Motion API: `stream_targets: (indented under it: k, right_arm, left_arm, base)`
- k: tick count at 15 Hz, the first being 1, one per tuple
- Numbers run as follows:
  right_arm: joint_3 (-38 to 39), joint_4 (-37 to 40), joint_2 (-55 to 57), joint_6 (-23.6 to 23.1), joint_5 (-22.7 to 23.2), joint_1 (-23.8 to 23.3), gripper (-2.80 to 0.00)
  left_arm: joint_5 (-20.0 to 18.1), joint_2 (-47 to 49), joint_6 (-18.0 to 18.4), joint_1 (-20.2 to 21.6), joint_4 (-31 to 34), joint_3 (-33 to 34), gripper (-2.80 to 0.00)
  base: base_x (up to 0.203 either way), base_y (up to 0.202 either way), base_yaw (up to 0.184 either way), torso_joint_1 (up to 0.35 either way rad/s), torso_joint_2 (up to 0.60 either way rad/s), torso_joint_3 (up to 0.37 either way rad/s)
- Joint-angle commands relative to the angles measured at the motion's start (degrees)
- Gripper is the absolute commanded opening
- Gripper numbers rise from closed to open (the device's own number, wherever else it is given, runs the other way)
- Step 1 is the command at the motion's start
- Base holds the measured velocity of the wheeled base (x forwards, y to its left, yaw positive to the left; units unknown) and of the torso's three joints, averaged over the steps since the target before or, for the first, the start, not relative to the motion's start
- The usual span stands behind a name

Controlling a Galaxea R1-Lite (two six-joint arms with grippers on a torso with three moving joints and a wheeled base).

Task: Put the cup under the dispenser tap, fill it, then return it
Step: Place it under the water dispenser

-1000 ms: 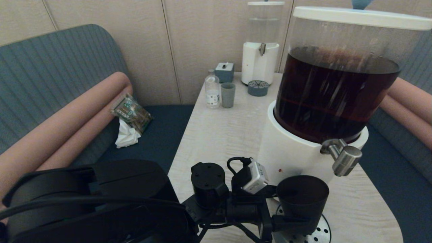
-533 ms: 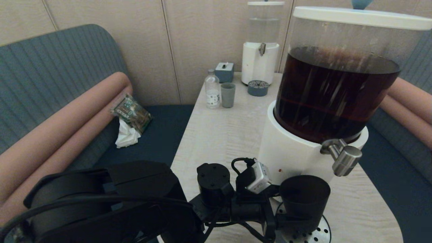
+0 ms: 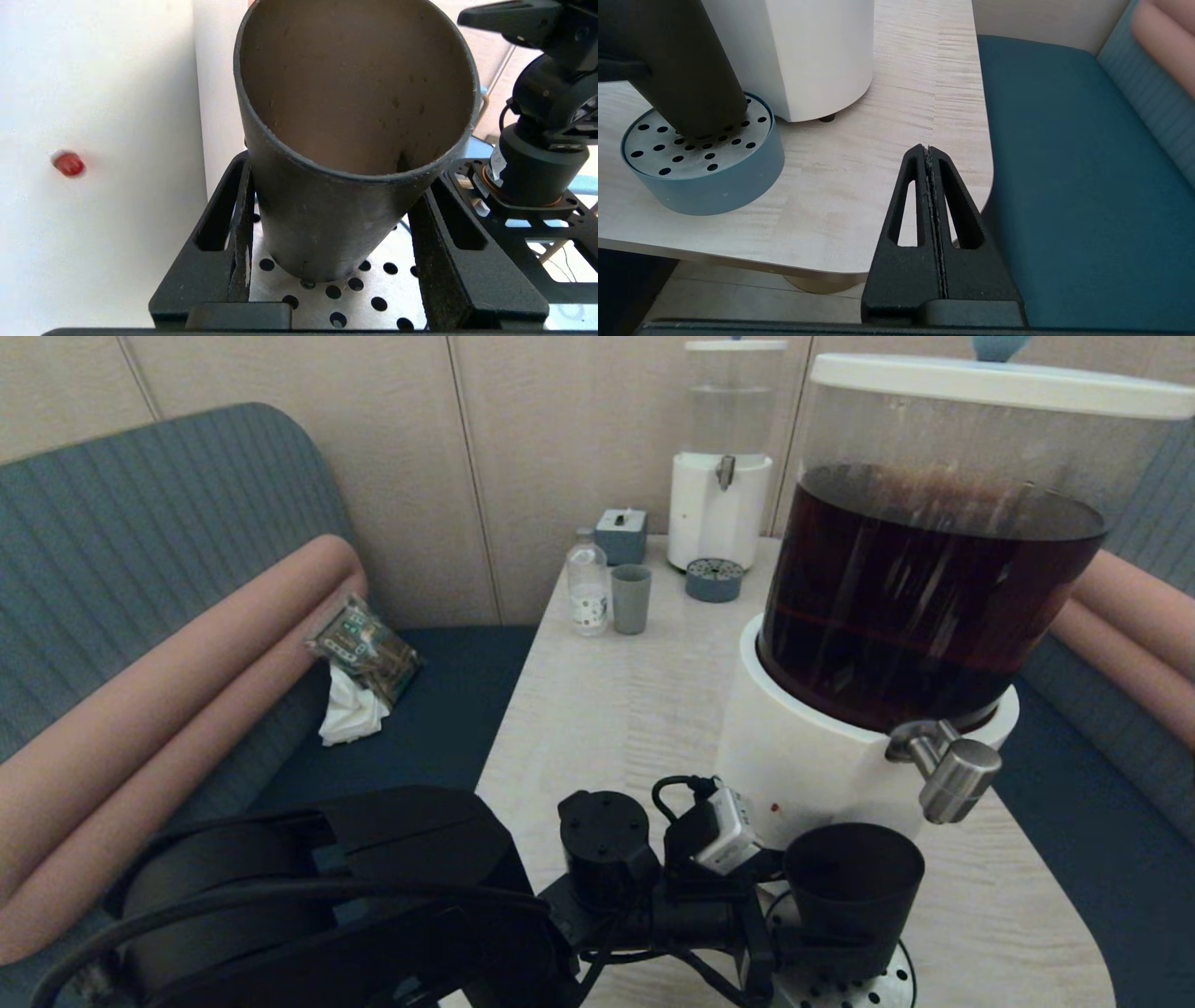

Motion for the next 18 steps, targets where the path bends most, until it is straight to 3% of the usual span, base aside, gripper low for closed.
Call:
stream_targets:
  k: [1,18]
  right_arm:
    - [0.5,0.0,0.0,0.1,-0.1,0.0,-2.8]
    - [0.5,0.0,0.0,0.6,-0.2,0.0,-2.8]
  left_arm:
    - [-0.2,0.4,0.0,0.0,-0.5,0.0,-2.8]
    - [0.4,0.0,-0.3,0.1,-0.5,-0.1,-2.8]
  base:
    - [0.0,0.0,0.0,0.0,0.0,0.0]
    - [0.0,0.0,0.0,0.0,0.0,0.0]
